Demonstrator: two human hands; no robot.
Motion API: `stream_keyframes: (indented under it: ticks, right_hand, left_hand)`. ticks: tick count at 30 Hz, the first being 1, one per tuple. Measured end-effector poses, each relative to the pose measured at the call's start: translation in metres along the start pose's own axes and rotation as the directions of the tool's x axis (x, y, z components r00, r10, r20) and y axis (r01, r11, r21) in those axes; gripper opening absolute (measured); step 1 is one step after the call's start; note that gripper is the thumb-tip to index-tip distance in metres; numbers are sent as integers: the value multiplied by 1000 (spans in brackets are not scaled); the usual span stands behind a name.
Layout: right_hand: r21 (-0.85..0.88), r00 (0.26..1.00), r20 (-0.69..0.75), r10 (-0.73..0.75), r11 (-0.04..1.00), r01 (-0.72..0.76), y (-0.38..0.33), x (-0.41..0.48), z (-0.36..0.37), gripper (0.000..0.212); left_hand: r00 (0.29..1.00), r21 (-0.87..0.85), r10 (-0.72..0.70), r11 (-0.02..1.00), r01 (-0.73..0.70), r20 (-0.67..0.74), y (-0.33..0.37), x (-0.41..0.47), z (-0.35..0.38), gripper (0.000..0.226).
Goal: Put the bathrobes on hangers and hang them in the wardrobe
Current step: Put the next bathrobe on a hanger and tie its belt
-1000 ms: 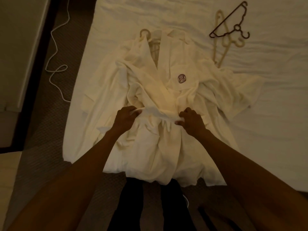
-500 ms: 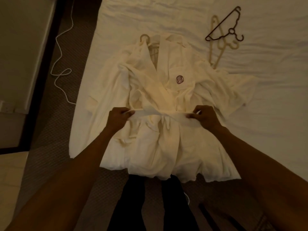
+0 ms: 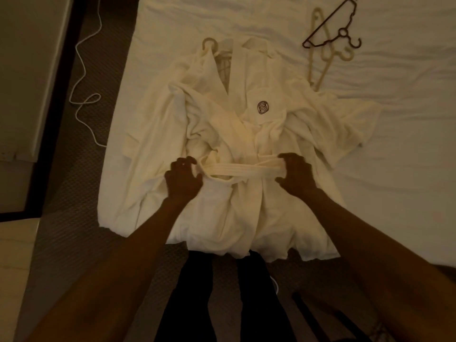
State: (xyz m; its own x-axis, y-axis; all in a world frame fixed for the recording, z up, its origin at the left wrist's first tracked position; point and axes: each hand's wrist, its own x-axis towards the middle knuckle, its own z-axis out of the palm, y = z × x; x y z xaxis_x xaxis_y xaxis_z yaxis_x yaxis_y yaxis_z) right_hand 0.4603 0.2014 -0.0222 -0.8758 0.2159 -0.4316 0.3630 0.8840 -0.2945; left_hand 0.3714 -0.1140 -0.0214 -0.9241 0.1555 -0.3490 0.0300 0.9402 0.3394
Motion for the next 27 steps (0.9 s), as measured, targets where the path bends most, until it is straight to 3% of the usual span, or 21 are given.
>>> stream_keyframes:
  ticks: [3, 7, 10, 13, 15, 17, 21, 27]
  right_hand:
    - [-134, 988, -21, -156, 979, 152, -26, 8, 14, 51]
    - [-267, 997, -1, -82, 960, 79, -28, 21, 22, 40]
    - [-364, 998, -8, -64, 930, 57, -23, 25, 16, 36]
    - [-289, 998, -29, -64, 956, 53, -12, 21, 5, 28]
    - [-134, 996, -67, 51, 989, -60, -2, 17, -9, 27]
    - [-21, 972, -84, 219, 975, -222, 10, 11, -28, 26]
    - [-108, 899, -144, 413, 897, -429, 37, 2, -47, 25]
    - [-158, 813, -142, 565, 798, -582, 54, 2, -48, 30]
  left_hand:
    - [1000, -98, -14, 995, 16, 27, 22, 4, 14, 57]
    - [957, -197, -122, 964, 178, 264, 11, 22, 22, 61]
    - [932, -119, -86, 984, 136, 352, -8, 23, 19, 60]
    - [953, -205, -43, 973, 108, 298, -16, 19, 1, 50]
    - [969, -353, -20, 929, 108, 244, -22, 16, -16, 38]
    - [987, -390, -27, 916, 88, 159, -32, 13, -33, 30]
    - [989, -244, -146, 960, 136, -24, -46, 15, -54, 20]
    - [951, -24, -264, 964, 264, -160, -61, 25, -65, 33]
